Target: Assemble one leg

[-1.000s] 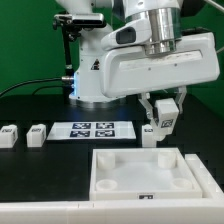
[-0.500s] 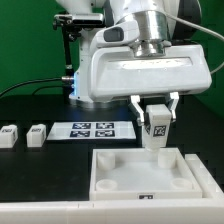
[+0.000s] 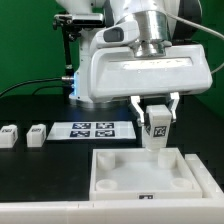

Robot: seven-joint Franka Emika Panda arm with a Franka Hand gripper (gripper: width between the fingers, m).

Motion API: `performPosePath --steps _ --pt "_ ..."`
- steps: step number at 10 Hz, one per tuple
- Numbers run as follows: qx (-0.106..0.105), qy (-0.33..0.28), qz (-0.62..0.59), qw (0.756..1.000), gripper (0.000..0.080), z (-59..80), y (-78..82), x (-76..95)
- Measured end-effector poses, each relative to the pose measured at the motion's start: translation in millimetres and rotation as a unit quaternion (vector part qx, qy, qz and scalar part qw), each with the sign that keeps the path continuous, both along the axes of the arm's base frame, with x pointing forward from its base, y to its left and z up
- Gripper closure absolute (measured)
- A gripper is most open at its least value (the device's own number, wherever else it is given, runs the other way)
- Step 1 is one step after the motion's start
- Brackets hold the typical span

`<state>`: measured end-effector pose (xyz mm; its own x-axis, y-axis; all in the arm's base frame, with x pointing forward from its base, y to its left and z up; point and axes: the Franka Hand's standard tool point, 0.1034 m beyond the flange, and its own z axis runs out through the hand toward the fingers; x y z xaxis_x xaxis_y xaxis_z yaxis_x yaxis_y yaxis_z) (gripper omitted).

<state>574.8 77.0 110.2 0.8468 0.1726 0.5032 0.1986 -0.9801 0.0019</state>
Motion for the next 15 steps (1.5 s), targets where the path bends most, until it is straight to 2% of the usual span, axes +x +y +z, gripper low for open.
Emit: performPosePath --steps 2,4,5,6,7,8,10,12,15 --pt "0.007 -0.009 0.002 1.0 0.0506 3.7 10.9 15.0" --pt "0.012 -0.032 0.007 0.999 0.0506 0.8 25.1 28.9" --pt "0.009 -0.06 0.008 0.998 0.0506 6.2 24.6 35.0" --pt "0.007 -0.06 0.004 0.998 0.0506 -7.2 18.6 27.9" --pt "0.009 -0.024 0.009 1.0 0.0506 -16.0 21.4 23.5" --pt "0.009 -0.036 0.008 0.999 0.0506 -9.9 20.8 27.4" --pt "0.008 -0.033 0.008 0.999 0.0506 -12.5 20.7 26.1" --pt "0.011 -0.033 0.01 0.999 0.0506 -15.2 27.8 27.5" --pt "0.014 -0.041 0.013 0.999 0.0506 -14.8 34.0 41.5"
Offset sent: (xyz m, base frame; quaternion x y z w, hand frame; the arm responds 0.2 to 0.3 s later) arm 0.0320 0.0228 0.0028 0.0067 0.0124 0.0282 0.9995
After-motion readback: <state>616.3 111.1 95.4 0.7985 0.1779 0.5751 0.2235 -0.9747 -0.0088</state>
